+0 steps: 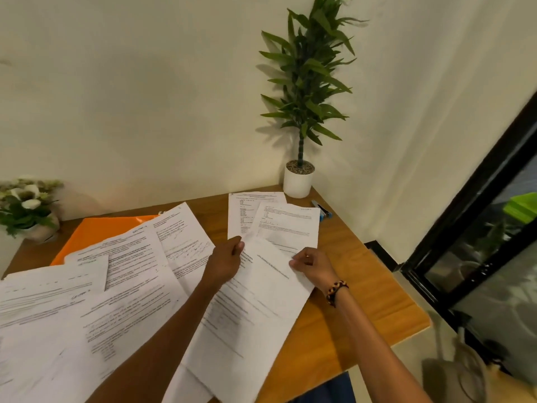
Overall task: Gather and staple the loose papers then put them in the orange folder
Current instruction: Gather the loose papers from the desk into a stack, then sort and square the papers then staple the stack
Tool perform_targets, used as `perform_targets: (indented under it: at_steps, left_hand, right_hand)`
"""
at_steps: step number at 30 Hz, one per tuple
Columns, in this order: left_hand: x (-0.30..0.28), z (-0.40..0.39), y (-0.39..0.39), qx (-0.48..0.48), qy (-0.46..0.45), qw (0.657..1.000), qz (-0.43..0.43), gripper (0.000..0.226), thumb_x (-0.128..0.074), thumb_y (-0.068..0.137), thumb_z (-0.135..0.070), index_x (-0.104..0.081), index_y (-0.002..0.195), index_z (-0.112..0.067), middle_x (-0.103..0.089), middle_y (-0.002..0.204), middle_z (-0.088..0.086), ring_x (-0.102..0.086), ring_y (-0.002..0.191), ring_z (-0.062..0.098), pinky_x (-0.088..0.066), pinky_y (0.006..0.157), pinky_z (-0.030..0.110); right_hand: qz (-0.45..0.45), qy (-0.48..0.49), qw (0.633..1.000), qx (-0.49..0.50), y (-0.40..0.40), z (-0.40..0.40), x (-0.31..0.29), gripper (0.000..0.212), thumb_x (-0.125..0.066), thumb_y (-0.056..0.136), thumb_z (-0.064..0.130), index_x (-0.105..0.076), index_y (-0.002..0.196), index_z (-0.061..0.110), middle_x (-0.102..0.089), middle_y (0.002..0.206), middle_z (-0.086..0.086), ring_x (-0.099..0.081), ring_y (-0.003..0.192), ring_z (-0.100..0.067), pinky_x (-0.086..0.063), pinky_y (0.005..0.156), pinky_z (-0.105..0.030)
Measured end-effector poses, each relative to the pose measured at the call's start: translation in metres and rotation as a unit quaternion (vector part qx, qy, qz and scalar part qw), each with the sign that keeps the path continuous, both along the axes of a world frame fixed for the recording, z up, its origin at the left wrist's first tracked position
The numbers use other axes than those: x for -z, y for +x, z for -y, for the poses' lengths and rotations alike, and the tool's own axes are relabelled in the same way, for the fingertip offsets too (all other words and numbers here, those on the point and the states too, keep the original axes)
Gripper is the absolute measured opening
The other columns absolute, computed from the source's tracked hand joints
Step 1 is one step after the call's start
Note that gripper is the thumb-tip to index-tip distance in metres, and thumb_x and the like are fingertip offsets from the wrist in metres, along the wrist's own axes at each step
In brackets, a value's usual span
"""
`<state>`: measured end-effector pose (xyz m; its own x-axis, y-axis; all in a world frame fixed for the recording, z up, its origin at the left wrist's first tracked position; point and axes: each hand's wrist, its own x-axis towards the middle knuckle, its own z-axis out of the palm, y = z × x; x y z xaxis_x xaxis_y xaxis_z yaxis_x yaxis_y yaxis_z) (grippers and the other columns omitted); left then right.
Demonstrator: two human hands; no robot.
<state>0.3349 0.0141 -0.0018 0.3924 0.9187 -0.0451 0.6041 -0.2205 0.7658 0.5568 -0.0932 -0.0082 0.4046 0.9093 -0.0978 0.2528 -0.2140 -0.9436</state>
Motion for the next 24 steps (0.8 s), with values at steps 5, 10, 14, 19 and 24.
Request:
perform_targets:
  at_steps: [5, 10, 14, 19, 24]
  left_hand:
    - [0.004, -0.011, 0.021, 0.058, 0.046, 0.995, -0.068, 0.034, -0.037, 0.108, -0.041, -0.063, 0.101, -0.020, -0.067, 0.104, -0.003, -0.063, 0.094, 0.021, -0.047, 0.080, 0.034]
    - [0.012, -0.022, 0.038, 0.105, 0.066, 0.983, -0.132, 0.031, -0.036, 0.107, -0.043, -0.060, 0.097, -0.026, -0.069, 0.106, -0.001, -0.063, 0.090, 0.020, -0.052, 0.079, 0.036]
    - [0.018, -0.031, 0.044, 0.132, 0.036, 0.982, -0.130, 0.037, -0.034, 0.107, -0.046, -0.061, 0.100, -0.022, -0.069, 0.107, 0.000, -0.061, 0.087, 0.017, -0.050, 0.078, 0.036]
    - [0.025, -0.037, 0.043, 0.149, 0.012, 0.980, -0.128, 0.042, -0.033, 0.107, -0.045, -0.063, 0.113, -0.016, -0.068, 0.121, 0.003, -0.063, 0.101, 0.022, -0.052, 0.089, 0.039]
    - [0.023, -0.038, 0.046, 0.157, 0.003, 0.977, -0.146, 0.043, -0.033, 0.108, -0.043, -0.061, 0.124, -0.014, -0.063, 0.134, 0.007, -0.061, 0.112, 0.025, -0.048, 0.097, 0.040]
  right_hand:
    - [0.036, 0.003, 0.993, 0.110, 0.024, -0.023, -0.008, 0.011, -0.064, 0.096, 0.020, -0.065, 0.090, 0.011, -0.075, 0.082, -0.004, -0.073, 0.076, -0.021, -0.059, 0.066, -0.033]
    - [0.198, -0.020, 0.962, 0.185, 0.061, -0.066, -0.013, 0.015, -0.053, 0.096, 0.017, -0.061, 0.087, 0.010, -0.066, 0.081, -0.003, -0.062, 0.074, -0.021, -0.050, 0.058, -0.032]
    - [0.288, -0.052, 0.940, 0.172, 0.087, -0.098, -0.021, 0.015, -0.055, 0.091, 0.010, -0.058, 0.106, 0.009, -0.060, 0.106, -0.010, -0.056, 0.097, -0.029, -0.048, 0.076, -0.036]
    - [0.408, -0.162, 0.890, 0.123, 0.109, -0.127, -0.012, 0.040, -0.062, 0.087, 0.016, -0.048, 0.125, 0.009, -0.050, 0.126, -0.016, -0.048, 0.117, -0.037, -0.045, 0.093, -0.047]
    - [0.433, -0.185, 0.875, 0.113, 0.116, -0.136, 0.002, 0.036, -0.054, 0.092, 0.015, -0.048, 0.128, 0.012, -0.052, 0.129, -0.012, -0.047, 0.119, -0.034, -0.043, 0.092, -0.047]
